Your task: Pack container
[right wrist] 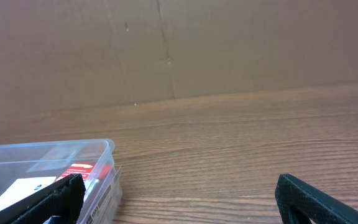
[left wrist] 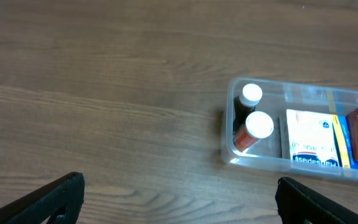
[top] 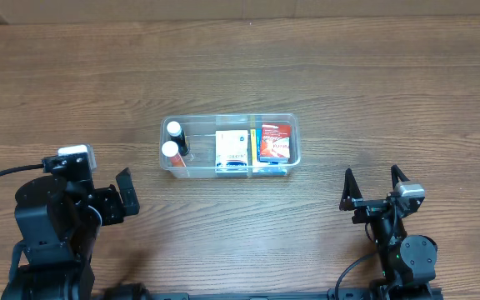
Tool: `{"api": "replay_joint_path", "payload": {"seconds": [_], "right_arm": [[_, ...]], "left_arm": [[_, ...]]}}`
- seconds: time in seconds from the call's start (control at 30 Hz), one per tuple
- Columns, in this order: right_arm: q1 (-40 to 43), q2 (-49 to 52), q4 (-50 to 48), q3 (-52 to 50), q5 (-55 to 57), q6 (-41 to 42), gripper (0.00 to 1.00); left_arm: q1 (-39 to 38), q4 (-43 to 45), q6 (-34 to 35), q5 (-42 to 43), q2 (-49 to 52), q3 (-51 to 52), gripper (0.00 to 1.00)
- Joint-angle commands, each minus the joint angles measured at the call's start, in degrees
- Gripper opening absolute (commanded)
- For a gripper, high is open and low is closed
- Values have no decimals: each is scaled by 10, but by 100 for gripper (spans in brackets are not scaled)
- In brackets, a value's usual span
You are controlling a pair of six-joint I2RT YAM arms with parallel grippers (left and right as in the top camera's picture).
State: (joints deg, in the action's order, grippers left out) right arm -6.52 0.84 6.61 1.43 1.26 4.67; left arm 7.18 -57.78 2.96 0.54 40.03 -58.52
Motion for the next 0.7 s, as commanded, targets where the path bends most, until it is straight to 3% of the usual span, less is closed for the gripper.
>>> {"api": "replay_joint_path", "payload": {"seconds": [0.0, 0.1, 0.27, 0.67], "right_arm": [[-2, -7, -3, -2, -5, 0, 100], [-2, -7, -3, -2, -5, 0, 100], [-2, -7, -3, -2, -5, 0, 100], [-2, -7, -3, -2, -5, 0, 100]], "left_arm": [[2, -26, 3, -11, -3, 3, 100], [2, -41, 4, -6, -28, 4, 100], [3, 10, 4, -10, -123, 77, 100], [2, 279, 4, 45, -366, 387, 100]]}}
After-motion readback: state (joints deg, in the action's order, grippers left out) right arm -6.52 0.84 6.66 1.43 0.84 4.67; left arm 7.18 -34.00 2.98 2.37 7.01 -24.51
